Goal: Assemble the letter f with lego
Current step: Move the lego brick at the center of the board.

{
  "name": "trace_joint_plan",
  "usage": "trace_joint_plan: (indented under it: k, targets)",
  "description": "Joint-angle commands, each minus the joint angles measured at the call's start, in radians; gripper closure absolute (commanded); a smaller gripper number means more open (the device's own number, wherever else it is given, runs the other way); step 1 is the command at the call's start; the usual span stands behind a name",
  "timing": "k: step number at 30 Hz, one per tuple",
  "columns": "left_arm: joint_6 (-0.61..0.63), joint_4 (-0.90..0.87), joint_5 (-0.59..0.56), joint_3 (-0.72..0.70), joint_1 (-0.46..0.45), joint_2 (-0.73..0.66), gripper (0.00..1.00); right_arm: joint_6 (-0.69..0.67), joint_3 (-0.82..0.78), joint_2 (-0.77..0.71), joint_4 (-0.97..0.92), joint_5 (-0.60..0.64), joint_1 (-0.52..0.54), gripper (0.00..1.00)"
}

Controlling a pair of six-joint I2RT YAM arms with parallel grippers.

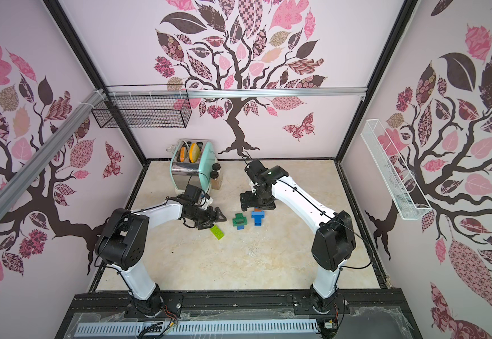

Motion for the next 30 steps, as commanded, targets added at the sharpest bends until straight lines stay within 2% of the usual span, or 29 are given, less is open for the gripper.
trace_joint_plan:
  k: [1,8,12,15,19,23,30]
  targets:
    - [-0.018,0.003,-0.004,-0.045,-0.031,-0.064,0.16,0.02,-0.008,-0.044,0.015,0.001,-0.003,0.09]
    - [-0.07,0.026,0.003,-0.12,-0.085,-0.137,0.16,0.059,-0.032,-0.047,0.026,-0.004,-0.003,0.1]
    - [-0.092,0.053,0.033,-0.134,-0.119,-0.137,0.17,0.084,-0.043,-0.057,0.013,0.041,-0.003,0.1]
    - [-0.072,0.051,0.043,-0.138,-0.158,-0.153,0.16,0.106,-0.06,-0.069,0.012,0.053,-0.003,0.1]
    - [-0.051,0.034,0.051,-0.128,-0.159,-0.16,0.16,0.151,-0.094,-0.087,0.028,0.048,-0.001,0.09]
    - [-0.063,-0.09,-0.093,-0.13,-0.142,-0.265,0.16,0.185,-0.112,-0.109,0.02,0.108,0.045,0.09]
    - [-0.133,-0.33,-0.249,-0.147,-0.015,-0.54,0.14,0.274,-0.128,-0.068,0.041,0.161,0.229,0.08]
